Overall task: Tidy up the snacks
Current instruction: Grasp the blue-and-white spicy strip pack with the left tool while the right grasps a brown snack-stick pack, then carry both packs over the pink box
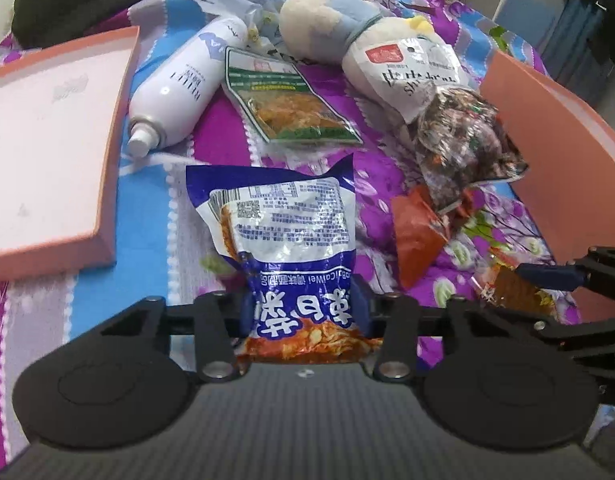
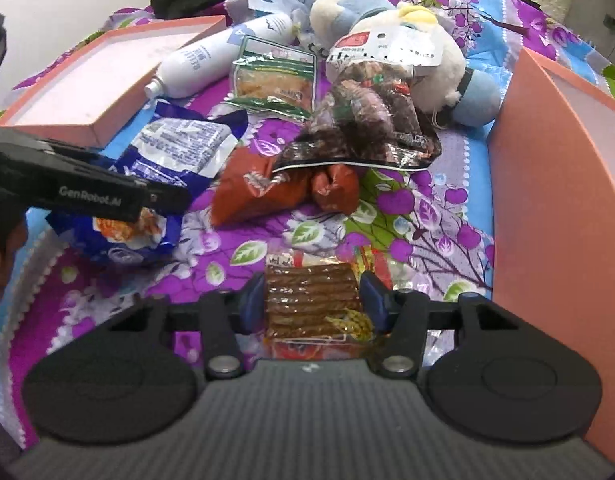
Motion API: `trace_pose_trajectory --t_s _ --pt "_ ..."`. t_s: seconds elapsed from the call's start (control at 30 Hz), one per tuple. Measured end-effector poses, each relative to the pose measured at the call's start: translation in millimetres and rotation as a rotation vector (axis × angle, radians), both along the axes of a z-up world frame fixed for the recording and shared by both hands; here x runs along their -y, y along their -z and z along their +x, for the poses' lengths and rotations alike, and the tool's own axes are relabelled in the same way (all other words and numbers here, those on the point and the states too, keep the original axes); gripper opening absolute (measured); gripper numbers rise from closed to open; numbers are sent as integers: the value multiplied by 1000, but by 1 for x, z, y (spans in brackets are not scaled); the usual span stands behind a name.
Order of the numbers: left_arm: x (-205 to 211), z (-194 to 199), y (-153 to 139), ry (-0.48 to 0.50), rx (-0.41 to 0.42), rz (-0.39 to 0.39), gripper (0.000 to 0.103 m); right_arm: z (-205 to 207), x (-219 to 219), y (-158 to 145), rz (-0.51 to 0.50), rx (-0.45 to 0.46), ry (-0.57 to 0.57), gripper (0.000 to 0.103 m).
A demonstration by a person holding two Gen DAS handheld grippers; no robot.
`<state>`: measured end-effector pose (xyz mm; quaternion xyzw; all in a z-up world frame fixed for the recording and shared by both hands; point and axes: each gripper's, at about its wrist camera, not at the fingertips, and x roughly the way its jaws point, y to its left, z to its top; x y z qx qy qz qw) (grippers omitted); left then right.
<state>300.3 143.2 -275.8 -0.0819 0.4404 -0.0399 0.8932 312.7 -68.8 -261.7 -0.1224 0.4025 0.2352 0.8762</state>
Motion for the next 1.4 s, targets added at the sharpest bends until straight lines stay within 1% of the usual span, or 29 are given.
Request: trace_pose_trajectory --t_s 0.1,0.27,0.37,0.53,0.63,0.8,1.07,1.27,1.4 --pt "3 -19 -8 -1 -17 -7 46 -17 5 -6 14 0 5 54" --pt "10 -60 -18 -37 -34 -21 46 -48 14 -12 50 -15 25 54" --pt "14 -89 -24 -65 -33 -46 46 -64 19 -16 59 -12 28 54" --pt "19 -129 -37 -107 -18 -82 46 -90 31 -31 76 26 43 54" --pt "22 -146 -47 -111 0 -92 46 -103 39 -43 96 59 65 54" --pt "24 -166 -66 -124 32 -127 46 -121 54 -66 136 100 112 54" --pt "35 -190 -110 -122 112 -161 46 -148 75 -107 187 180 151 54" --pt "49 -206 -139 -102 162 -192 46 -165 95 -132 213 240 186 54" --pt "65 -214 -157 -66 192 -206 46 -176 110 -145 230 266 217 54"
